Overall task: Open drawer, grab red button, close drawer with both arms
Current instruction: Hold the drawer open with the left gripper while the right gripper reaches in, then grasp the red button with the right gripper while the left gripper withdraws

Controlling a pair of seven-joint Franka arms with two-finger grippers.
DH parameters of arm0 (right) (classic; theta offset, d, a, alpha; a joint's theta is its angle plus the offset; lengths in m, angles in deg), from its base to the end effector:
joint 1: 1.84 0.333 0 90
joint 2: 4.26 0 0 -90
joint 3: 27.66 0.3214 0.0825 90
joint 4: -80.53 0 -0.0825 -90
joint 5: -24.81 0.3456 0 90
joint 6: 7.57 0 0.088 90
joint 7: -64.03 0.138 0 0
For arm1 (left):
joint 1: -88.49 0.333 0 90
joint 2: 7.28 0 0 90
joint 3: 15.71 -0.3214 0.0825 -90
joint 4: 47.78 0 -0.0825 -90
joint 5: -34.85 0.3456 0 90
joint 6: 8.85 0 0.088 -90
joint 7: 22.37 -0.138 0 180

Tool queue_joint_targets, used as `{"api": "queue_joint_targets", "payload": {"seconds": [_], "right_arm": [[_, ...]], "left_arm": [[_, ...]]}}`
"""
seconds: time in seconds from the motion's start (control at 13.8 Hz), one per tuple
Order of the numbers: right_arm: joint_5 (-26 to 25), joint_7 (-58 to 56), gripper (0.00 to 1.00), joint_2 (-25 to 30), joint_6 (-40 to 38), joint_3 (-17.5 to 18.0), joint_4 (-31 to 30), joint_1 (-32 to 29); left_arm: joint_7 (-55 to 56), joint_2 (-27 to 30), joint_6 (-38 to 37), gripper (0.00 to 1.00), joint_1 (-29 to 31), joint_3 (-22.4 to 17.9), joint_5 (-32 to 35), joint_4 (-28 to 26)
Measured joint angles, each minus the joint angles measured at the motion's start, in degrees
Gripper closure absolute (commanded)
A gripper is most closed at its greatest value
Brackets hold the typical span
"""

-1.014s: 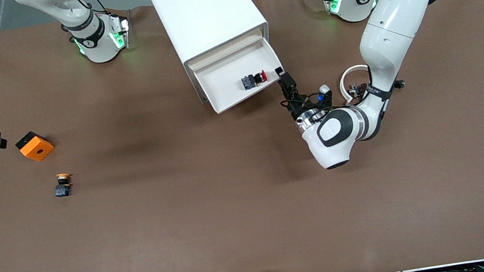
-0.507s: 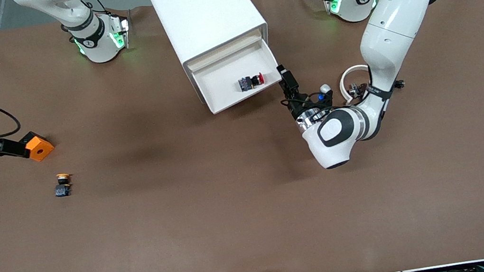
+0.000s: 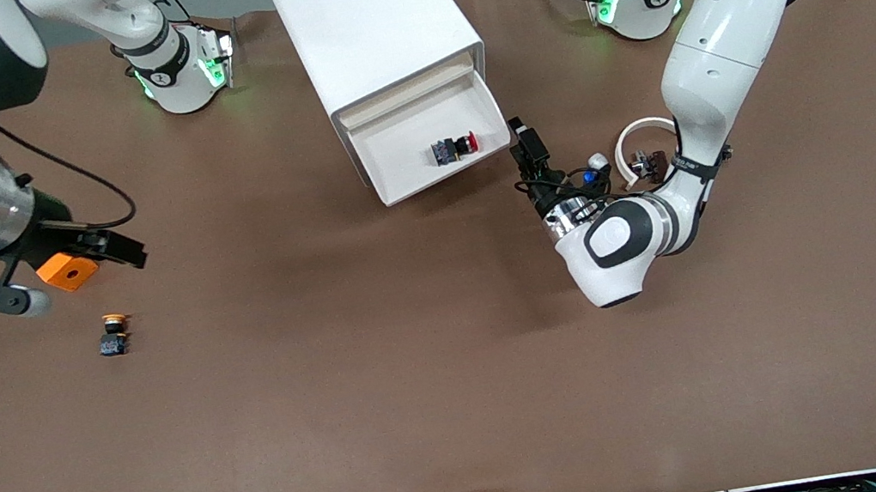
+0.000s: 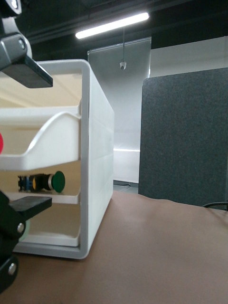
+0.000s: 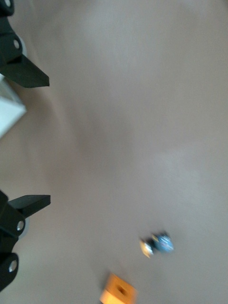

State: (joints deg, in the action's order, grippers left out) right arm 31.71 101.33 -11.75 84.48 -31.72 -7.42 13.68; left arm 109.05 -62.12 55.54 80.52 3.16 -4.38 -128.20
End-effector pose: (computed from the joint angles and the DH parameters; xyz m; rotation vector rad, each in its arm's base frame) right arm 0.5405 0.1285 0.5483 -2.9810 0.6956 0.1522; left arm 0.4650 -0.3102 0.2076 -1.0540 -1.4858 1.3960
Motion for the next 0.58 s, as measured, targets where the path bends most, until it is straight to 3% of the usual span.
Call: {"api": "queue_joint_targets", "payload": {"seconds": [0.22, 0.58], "right_arm": [[1.72, 9.85, 0.00, -0.64, 1.57, 0.11, -0.01, 3.65], [1.91, 33.81, 0.00, -2.16, 3.71, 0.24, 0.00, 12.13]], "left_arm": [[-6.87, 0.13, -0.56, 0.00, 2.52, 1.34, 3.54, 0.14], [-27.28, 1.97, -0.72, 0.00, 5.54, 1.57, 12.83, 0.17]]}}
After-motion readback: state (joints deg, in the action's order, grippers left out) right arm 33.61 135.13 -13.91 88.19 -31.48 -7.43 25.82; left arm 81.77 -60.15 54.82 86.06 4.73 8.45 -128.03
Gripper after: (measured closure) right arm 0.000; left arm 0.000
